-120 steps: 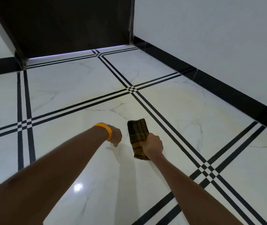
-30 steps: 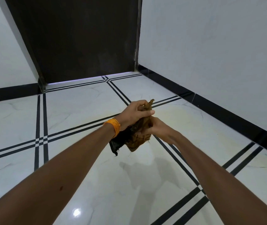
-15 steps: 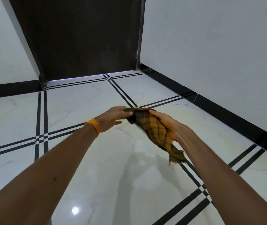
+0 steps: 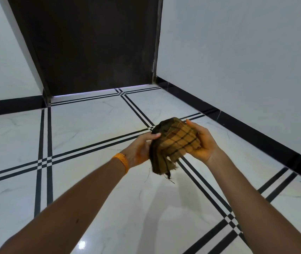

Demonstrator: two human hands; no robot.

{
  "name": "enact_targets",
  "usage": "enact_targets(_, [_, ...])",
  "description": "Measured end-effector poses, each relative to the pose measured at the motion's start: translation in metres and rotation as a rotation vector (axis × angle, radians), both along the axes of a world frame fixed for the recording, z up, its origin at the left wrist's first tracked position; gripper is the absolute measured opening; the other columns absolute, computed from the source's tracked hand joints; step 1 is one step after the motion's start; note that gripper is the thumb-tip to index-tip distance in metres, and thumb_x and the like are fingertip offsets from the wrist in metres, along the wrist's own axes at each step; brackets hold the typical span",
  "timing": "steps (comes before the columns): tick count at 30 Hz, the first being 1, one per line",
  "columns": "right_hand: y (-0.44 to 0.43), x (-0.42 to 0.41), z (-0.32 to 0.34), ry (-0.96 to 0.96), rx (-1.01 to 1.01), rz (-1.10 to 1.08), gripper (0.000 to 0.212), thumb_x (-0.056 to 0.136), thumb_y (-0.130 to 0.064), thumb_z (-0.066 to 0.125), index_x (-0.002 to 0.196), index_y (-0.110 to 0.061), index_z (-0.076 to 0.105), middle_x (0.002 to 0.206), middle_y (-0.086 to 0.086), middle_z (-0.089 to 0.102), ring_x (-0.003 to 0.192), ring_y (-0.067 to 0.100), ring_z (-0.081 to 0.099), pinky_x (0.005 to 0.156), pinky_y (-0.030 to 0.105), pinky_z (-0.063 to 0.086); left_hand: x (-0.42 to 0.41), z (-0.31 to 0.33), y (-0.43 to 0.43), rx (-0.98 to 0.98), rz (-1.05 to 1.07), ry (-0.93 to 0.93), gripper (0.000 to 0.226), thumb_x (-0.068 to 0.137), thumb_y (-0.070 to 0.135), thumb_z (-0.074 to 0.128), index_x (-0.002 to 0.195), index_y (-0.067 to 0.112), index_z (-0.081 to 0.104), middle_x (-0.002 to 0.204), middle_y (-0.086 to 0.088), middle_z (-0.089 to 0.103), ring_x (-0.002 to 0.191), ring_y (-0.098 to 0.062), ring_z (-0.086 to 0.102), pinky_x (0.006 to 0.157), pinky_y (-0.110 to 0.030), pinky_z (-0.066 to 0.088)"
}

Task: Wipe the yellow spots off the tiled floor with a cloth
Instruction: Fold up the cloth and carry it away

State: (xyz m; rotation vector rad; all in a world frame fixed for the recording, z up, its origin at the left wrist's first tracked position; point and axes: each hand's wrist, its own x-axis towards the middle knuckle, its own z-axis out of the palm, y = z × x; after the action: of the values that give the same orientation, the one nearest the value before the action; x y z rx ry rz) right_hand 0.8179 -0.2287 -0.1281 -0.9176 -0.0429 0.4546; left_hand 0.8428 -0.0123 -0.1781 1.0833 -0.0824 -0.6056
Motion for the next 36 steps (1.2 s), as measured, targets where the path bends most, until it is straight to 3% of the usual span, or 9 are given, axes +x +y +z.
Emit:
enact_targets(4, [-0.01, -0.008, -0.015, -0.054, -0.159, 0.102, 0.07, 0.073, -0.023, 0.086, 0.134, 0.0, 0.061, 0.144, 0.032, 0.051, 0.136, 0.051, 0.046, 0.117, 0.062, 0.031, 0.001, 0.009, 0.002, 0.051, -0.025, 0.025, 0.065, 0.086, 0.025, 0.072, 0.145, 0.03, 0.047, 0.145, -0.01, 0.054, 0.125, -0.033, 0.058, 0.098, -0.046, 0.051])
enact_targets(9, [-0.011, -0.011, -0.005, -0.031, -0.093, 0.123, 0.052, 0.079, -0.009, 0.078, 0.129, 0.001, 0.065, 0.126, 0.024, 0.065, 0.118, 0.04, 0.064, 0.098, 0.05, 0.055, -0.008, 0.011, -0.007, 0.082, -0.2, 0.01, 0.055, 0.088, 0.033, 0.068, 0.141, 0.03, 0.052, 0.136, -0.013, 0.06, 0.123, -0.034, 0.057, 0.103, -0.051, 0.046])
enact_targets(13, [-0.012, -0.01, 0.005, -0.008, -0.187, 0.058, 0.037, 0.093, -0.007, 0.055, 0.128, -0.001, 0.064, 0.122, 0.024, 0.068, 0.109, 0.039, 0.069, 0.094, 0.049, 0.057, -0.003, 0.02, -0.007, 0.028, -0.091, -0.097, 0.055, 0.091, 0.018, 0.065, 0.142, 0.03, 0.05, 0.124, -0.01, 0.066, 0.112, -0.027, 0.065, 0.094, -0.042, 0.051])
enact_targets(19, [-0.018, 0.0, -0.012, 0.156, -0.367, -0.046, 0.053, 0.086, -0.011, 0.069, 0.137, -0.003, 0.057, 0.125, 0.021, 0.069, 0.109, 0.034, 0.07, 0.086, 0.041, 0.061, 0.001, 0.027, -0.012, 0.101, 0.113, -0.163, 0.036, 0.095, 0.008, 0.061, 0.129, 0.017, 0.063, 0.119, -0.012, 0.063, 0.109, -0.028, 0.063, 0.084, -0.033, 0.056])
enact_targets(22, [-0.023, 0.0, -0.022, 0.209, -0.373, -0.056, 0.046, 0.089, -0.013, 0.07, 0.133, -0.004, 0.062, 0.128, 0.02, 0.068, 0.122, 0.035, 0.064, 0.101, 0.045, 0.054, 0.004, 0.025, -0.012, 0.301, 0.212, -0.293, 0.025, 0.095, 0.003, 0.058, 0.116, 0.008, 0.069, 0.115, -0.01, 0.065, 0.107, -0.023, 0.061, 0.081, -0.027, 0.054])
enact_targets(25, [-0.02, -0.002, -0.017, 0.144, -0.365, -0.069, 0.024, 0.098, -0.014, 0.06, 0.117, -0.005, 0.07, 0.113, 0.021, 0.073, 0.105, 0.035, 0.071, 0.09, 0.046, 0.06, 0.002, 0.03, -0.014, 0.377, 0.367, -0.368, 0.023, 0.096, 0.001, 0.052, 0.103, 0.005, 0.074, 0.105, -0.01, 0.07, 0.099, -0.02, 0.063, 0.075, -0.024, 0.053])
enact_targets(29, [-0.026, 0.001, -0.014, 0.023, -0.194, -0.191, 0.026, 0.094, -0.025, 0.064, 0.111, -0.007, 0.072, 0.092, 0.01, 0.073, 0.085, 0.026, 0.071, 0.078, 0.04, 0.061, 0.009, 0.037, -0.01, 0.416, 0.481, -0.447, 0.033, 0.099, 0.0, 0.043, 0.108, 0.009, 0.074, 0.107, -0.01, 0.07, 0.099, -0.029, 0.066, 0.07, -0.029, 0.058])
enact_targets(32, [-0.026, -0.008, -0.033, 0.134, -0.114, -0.095, 0.026, 0.088, -0.03, 0.073, 0.097, -0.006, 0.077, 0.091, 0.011, 0.075, 0.087, 0.026, 0.072, 0.09, 0.039, 0.057, 0.013, 0.039, -0.015, 0.336, 0.467, -0.335, 0.033, 0.1, 0.003, 0.046, 0.122, 0.014, 0.069, 0.125, -0.013, 0.064, 0.113, -0.028, 0.062, 0.093, -0.038, 0.056])
enact_targets(36, [-0.021, -0.017, -0.051, 0.13, -0.133, 0.067, 0.06, 0.082, -0.023, 0.081, 0.135, -0.004, 0.061, 0.133, 0.019, 0.063, 0.124, 0.036, 0.059, 0.114, 0.048, 0.04, 0.013, 0.037, -0.014, 0.28, 0.301, -0.247, 0.063, 0.088, 0.005, 0.069, 0.146, 0.012, 0.047, 0.138, -0.014, 0.05, 0.116, -0.024, 0.056, 0.087, -0.027, 0.055])
